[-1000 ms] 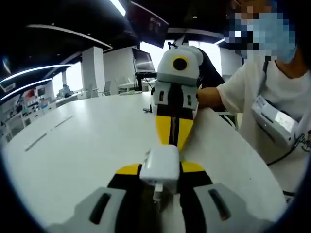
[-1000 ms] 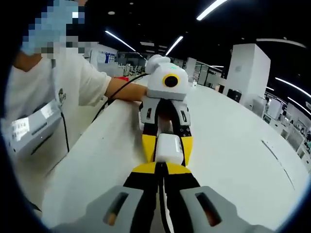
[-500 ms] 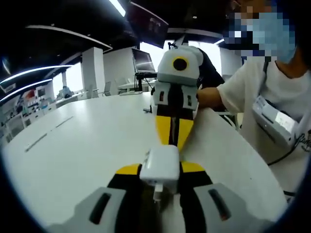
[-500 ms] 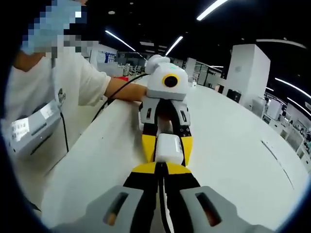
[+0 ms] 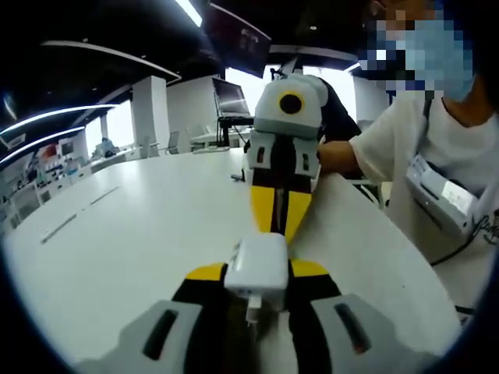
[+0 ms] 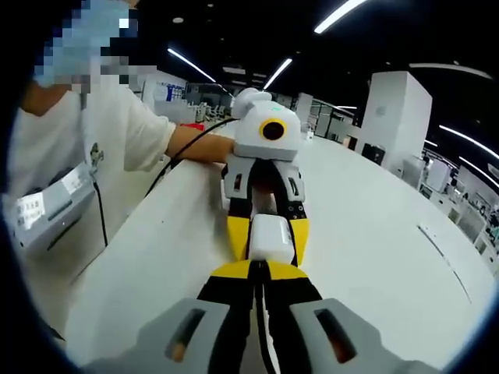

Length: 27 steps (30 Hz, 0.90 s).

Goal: Plug the desk Type‑C cable into the charger adapter.

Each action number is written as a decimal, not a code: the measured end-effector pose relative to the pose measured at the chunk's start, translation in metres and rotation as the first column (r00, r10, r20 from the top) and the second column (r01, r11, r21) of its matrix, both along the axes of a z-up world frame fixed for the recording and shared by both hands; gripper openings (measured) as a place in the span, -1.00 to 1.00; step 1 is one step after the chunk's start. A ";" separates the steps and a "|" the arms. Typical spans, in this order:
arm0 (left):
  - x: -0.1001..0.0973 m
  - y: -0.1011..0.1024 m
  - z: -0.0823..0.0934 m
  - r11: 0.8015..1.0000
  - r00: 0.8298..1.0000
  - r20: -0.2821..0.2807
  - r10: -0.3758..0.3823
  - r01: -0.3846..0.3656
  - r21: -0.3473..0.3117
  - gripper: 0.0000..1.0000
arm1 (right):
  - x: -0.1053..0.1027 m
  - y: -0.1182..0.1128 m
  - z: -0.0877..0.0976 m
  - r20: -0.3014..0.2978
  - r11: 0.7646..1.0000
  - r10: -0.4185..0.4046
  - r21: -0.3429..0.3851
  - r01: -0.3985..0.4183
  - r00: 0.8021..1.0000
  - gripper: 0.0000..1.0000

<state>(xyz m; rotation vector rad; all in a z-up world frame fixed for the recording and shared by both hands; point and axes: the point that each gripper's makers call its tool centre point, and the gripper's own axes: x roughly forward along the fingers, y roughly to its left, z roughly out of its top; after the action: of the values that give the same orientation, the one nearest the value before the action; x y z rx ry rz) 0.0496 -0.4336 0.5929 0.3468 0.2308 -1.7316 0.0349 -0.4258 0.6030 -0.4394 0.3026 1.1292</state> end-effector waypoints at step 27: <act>0.009 0.008 0.000 1.000 1.000 -0.004 0.007 -0.007 0.008 -0.43 | 0.004 -0.009 -0.008 -0.039 0.999 -0.035 -0.007 0.035 0.999 -0.90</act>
<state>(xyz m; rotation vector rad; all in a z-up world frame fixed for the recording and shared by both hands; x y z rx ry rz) 0.0581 -0.4255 0.5926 0.3477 0.2419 -1.7252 0.0386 -0.4343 0.5953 -0.4166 0.3464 1.1039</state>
